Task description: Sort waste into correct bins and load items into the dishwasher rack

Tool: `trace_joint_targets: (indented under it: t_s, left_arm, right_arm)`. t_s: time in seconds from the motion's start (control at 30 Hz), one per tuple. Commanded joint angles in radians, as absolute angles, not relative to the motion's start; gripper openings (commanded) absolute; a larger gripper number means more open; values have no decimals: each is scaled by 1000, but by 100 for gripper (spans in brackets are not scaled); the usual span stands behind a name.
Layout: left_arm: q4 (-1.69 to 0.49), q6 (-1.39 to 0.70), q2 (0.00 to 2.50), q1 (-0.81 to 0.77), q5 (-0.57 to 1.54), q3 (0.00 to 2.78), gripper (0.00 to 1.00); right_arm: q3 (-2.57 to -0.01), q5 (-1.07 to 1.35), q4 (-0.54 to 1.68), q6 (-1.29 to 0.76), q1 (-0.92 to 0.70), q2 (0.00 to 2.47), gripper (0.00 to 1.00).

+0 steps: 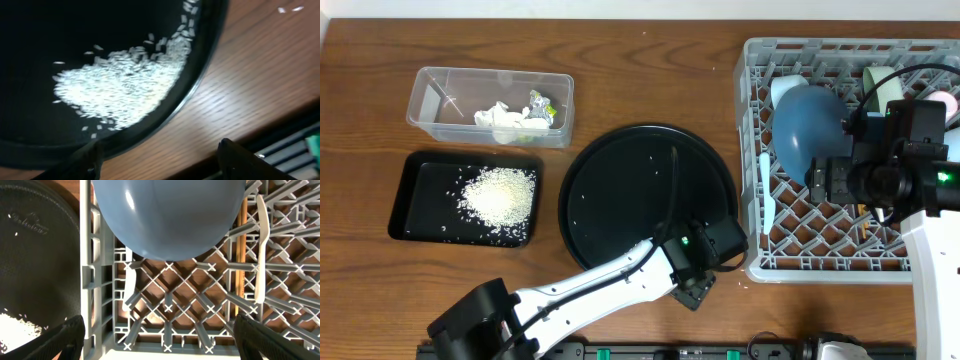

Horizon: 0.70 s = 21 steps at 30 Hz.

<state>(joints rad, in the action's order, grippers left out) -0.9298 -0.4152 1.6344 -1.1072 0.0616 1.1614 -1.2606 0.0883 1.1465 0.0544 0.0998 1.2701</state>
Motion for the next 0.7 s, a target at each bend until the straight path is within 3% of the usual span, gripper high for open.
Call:
trace_joint_targets:
  t_s: [0.0, 0.43, 0.67]
  left_arm:
    - [-923, -436, 1646, -1105, 105, 1115, 75]
    - [-896, -439, 1646, -1094, 122, 1064, 75]
    - [-873, -439, 1646, -950, 124, 1065, 75]
  right_arm:
    - [-1275, 78, 1145, 38, 100, 1270, 91]
    - [-1275, 78, 1144, 38, 100, 1270, 91]
    - [-1275, 78, 1144, 38, 100, 1270, 91]
